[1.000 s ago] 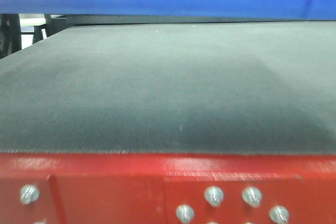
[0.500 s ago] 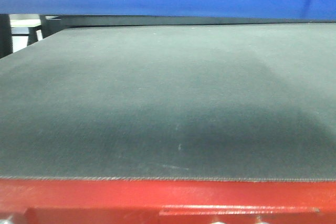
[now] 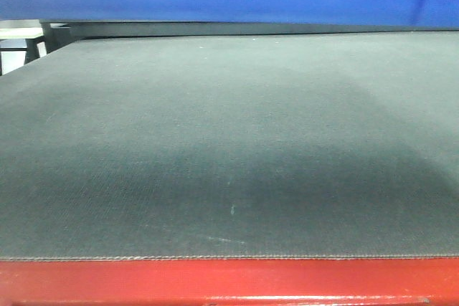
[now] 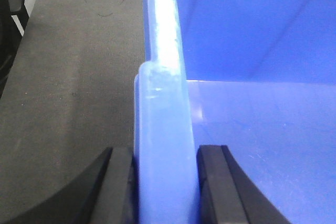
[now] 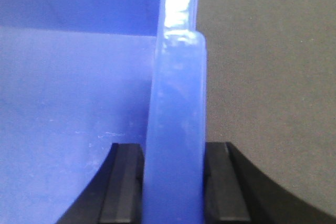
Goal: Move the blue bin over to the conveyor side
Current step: 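Carry the bin with both grippers out over the grey conveyor belt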
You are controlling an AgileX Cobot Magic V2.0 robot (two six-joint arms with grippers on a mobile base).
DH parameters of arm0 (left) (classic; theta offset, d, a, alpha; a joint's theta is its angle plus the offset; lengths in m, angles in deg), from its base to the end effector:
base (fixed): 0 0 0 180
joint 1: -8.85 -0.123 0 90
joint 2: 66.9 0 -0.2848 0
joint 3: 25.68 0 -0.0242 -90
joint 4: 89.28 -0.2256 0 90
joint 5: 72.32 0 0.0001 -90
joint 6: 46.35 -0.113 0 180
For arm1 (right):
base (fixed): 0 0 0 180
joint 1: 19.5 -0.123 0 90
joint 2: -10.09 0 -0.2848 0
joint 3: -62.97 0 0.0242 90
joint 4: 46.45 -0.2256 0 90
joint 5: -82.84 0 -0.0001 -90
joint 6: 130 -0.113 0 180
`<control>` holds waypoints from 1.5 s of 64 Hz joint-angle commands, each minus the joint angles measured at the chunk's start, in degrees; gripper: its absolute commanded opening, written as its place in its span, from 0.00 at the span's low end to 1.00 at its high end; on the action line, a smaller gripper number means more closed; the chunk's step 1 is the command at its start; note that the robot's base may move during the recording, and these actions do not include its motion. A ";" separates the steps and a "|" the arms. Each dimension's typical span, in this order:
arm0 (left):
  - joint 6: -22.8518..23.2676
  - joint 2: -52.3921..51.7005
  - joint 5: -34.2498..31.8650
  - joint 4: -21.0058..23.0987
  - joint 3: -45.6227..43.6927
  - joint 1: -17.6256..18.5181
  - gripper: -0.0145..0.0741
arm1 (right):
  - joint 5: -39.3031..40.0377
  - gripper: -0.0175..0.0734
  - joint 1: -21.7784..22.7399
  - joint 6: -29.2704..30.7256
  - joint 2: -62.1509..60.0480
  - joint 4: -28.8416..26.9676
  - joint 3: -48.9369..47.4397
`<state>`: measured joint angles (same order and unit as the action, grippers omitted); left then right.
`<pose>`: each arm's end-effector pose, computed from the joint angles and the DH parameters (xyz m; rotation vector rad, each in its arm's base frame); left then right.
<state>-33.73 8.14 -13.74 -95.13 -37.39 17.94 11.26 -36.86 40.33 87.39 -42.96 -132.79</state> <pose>0.2117 -0.0239 0.4617 -0.0603 2.1238 -0.1004 0.1991 0.0554 0.4525 -0.1493 2.3220 0.1609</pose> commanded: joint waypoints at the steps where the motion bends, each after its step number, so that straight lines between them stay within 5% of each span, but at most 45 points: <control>1: -0.60 -1.08 -5.63 0.16 -1.06 0.23 0.14 | 5.24 0.10 0.25 0.53 -1.11 0.73 -0.69; 96: -0.60 -1.08 -5.63 0.16 -1.06 0.23 0.14 | 5.24 0.10 0.25 0.53 -1.11 0.73 -0.69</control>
<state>-33.73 8.14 -13.74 -95.04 -37.39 17.94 11.26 -36.86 40.33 87.39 -42.96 -132.79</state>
